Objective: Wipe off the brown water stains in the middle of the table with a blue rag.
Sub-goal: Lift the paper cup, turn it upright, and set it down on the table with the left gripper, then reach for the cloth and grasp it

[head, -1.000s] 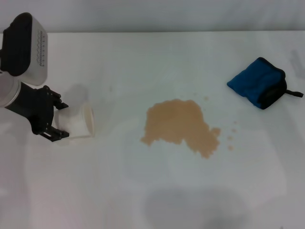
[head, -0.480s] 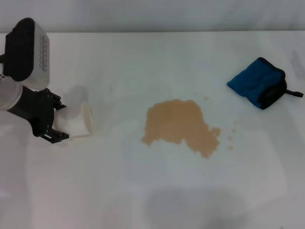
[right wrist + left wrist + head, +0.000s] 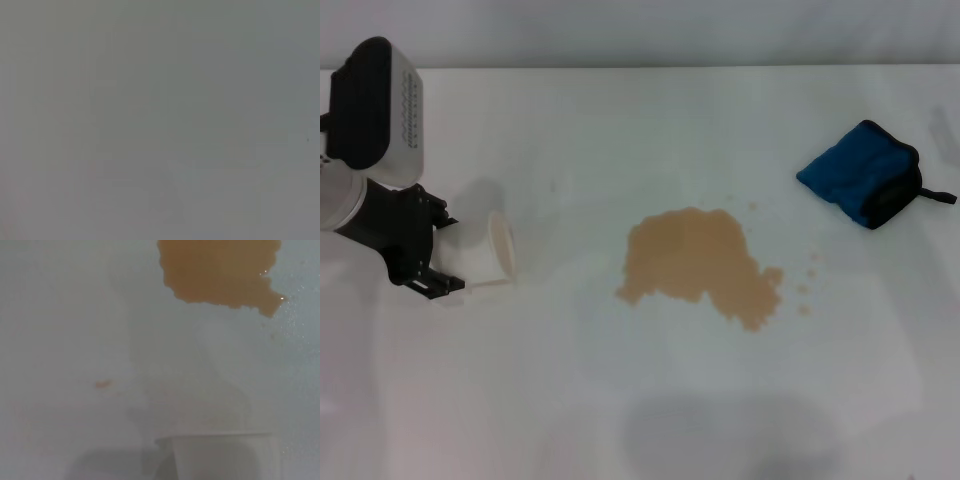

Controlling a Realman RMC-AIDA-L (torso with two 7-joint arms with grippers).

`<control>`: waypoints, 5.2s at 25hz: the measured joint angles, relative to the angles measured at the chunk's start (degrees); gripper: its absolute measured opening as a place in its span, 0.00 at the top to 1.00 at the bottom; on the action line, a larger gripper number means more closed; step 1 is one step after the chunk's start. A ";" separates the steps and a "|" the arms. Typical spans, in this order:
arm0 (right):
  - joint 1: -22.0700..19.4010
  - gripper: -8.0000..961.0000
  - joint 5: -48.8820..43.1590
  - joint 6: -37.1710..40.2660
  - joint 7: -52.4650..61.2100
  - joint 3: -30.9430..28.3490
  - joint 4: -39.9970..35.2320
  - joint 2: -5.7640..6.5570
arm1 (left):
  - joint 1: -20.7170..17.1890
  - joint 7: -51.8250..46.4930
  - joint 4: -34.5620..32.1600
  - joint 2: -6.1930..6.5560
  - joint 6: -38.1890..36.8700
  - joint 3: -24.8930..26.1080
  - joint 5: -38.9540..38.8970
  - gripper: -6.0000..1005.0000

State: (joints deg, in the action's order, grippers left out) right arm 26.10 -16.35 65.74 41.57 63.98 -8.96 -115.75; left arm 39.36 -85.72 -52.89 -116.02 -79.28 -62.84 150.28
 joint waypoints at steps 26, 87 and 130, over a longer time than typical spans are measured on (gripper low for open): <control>0.19 0.26 0.00 -0.01 0.00 0.00 0.00 0.01 | -7.80 1.99 -3.69 -2.23 13.79 9.46 -21.10 0.27; 1.51 0.26 1.93 -3.61 0.00 0.23 -0.37 -0.21 | -10.61 69.45 51.00 -3.69 26.79 9.92 -99.65 0.26; 1.94 0.27 1.12 -3.53 12.25 11.79 -7.14 1.12 | -22.32 52.91 58.50 -3.74 2.22 10.19 -111.52 0.11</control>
State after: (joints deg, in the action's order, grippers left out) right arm 28.04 -15.23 62.21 53.82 75.78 -16.10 -114.63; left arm 17.04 -32.81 5.61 -119.75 -77.06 -52.65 38.76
